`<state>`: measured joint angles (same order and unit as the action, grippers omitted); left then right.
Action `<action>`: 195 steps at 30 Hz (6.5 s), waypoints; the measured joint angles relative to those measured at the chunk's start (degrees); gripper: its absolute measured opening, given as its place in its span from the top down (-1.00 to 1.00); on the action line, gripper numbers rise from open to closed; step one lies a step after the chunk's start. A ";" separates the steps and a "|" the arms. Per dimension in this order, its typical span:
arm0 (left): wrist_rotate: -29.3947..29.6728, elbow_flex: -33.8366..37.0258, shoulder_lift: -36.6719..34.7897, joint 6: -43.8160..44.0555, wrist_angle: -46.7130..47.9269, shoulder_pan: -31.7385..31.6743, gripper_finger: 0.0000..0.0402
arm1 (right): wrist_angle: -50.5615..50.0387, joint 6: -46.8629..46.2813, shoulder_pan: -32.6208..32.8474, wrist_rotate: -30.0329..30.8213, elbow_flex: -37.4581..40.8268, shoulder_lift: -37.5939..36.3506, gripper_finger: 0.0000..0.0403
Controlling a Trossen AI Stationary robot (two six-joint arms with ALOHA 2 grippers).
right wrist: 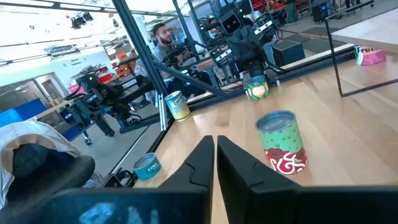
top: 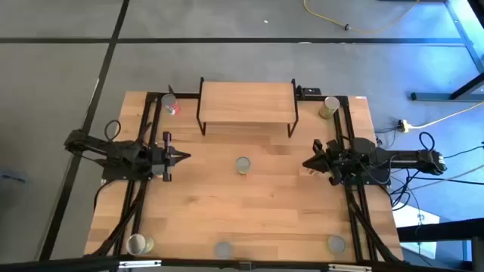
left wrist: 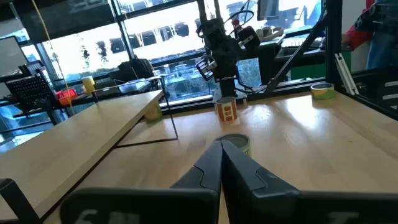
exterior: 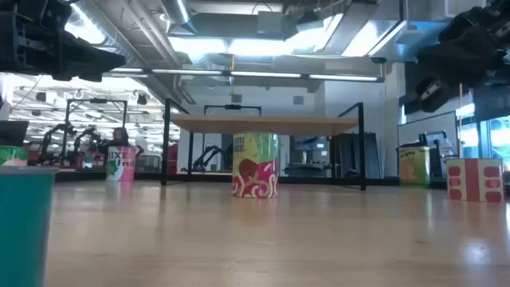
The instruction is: Pick and place cans onto a shelf
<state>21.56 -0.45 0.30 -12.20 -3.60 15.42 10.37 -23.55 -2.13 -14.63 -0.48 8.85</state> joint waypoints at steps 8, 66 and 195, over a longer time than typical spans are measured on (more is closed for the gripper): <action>0.01 -0.02 0.00 0.01 -0.01 -0.01 1.00 | 0.00 0.02 0.00 0.02 0.00 0.01 0.88; 0.01 -0.02 0.00 0.01 0.00 -0.01 1.00 | -6.28 8.42 0.00 12.76 -8.50 0.03 0.93; 17.34 -48.56 36.89 43.69 37.22 -0.03 1.00 | -73.87 -1.25 -52.92 36.14 -69.47 87.20 0.53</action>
<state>38.90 -49.01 37.19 31.48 33.63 15.39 -63.50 -24.80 -55.05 21.51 -69.95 96.05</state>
